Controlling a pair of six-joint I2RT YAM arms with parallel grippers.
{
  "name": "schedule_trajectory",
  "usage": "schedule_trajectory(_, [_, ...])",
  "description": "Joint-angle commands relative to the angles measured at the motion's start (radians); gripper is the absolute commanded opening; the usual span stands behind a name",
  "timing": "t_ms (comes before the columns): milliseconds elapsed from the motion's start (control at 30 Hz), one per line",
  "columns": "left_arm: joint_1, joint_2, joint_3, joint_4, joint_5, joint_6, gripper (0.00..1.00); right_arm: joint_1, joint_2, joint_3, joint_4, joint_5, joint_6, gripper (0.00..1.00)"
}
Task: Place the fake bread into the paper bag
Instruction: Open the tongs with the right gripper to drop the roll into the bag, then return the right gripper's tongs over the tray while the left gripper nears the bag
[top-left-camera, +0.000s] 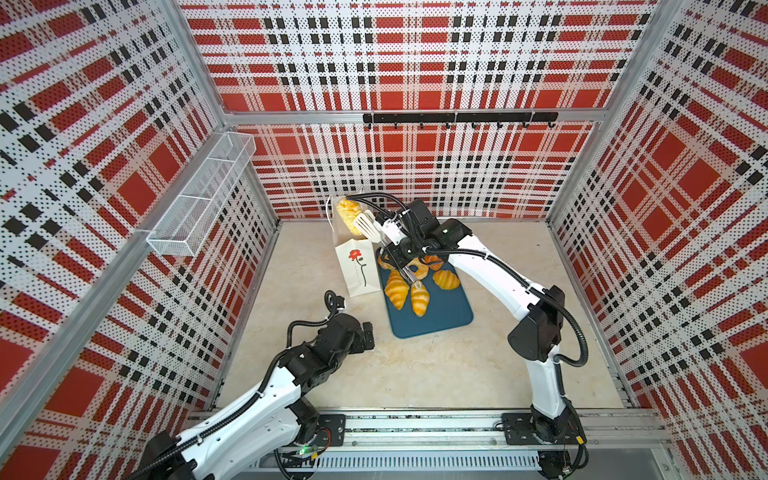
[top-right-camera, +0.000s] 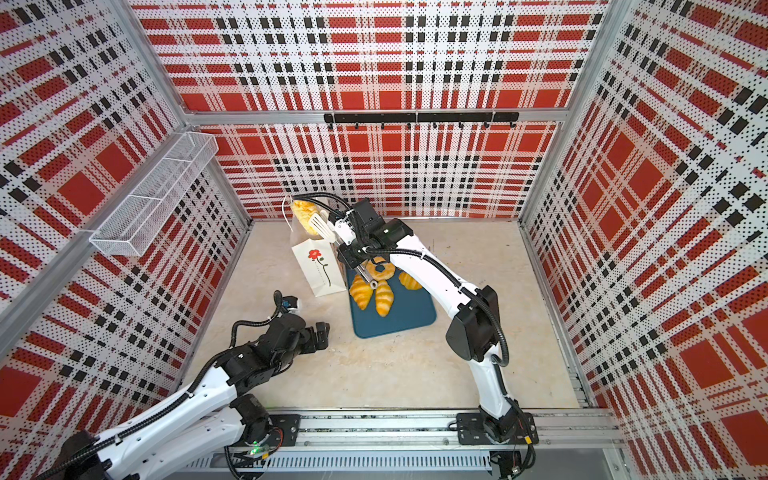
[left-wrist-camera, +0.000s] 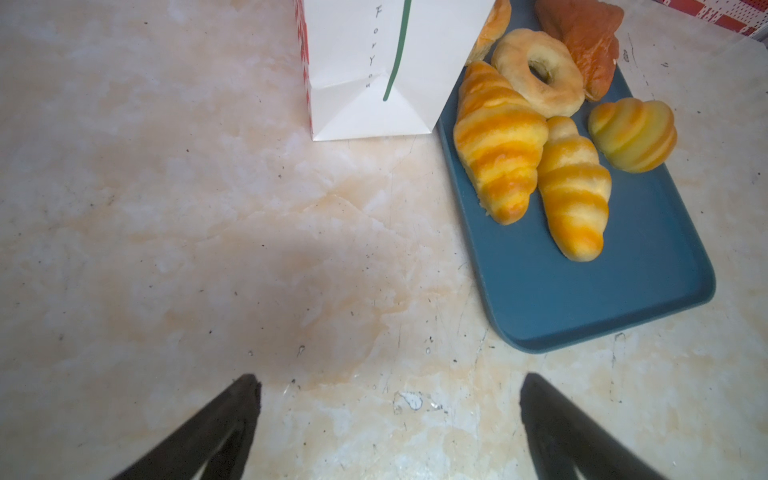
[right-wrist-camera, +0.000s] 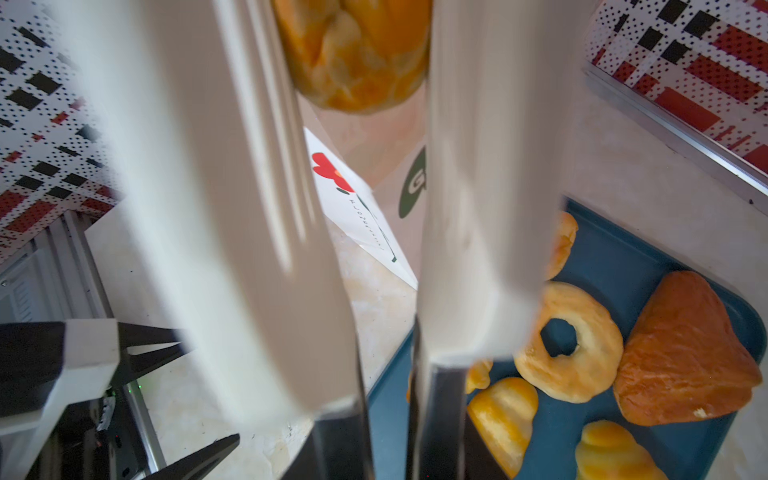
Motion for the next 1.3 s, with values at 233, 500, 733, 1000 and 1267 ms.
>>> schedule_trajectory(233, [-0.006,-0.012,0.008,0.006,-0.013,-0.008,0.99,0.006,0.021,0.068,0.023,0.072,-0.018,0.40])
schedule_trajectory(500, [-0.007,-0.014,0.012,-0.001,-0.016,-0.008,0.99,0.010,0.015,0.083,0.012,0.087,-0.019,0.48])
schedule_trajectory(733, [-0.008,-0.021,0.021,-0.017,-0.022,-0.008,1.00,0.010,-0.008,0.080,0.012,0.093,-0.020,0.52])
schedule_trajectory(1000, [-0.030,-0.053,0.033,-0.015,-0.033,-0.008,0.99,0.009,-0.114,-0.034,0.056,0.074,-0.022,0.52])
schedule_trajectory(1267, [-0.058,-0.096,0.045,0.038,-0.002,0.024,0.99,-0.018,-0.266,-0.238,0.096,0.025,-0.032,0.52])
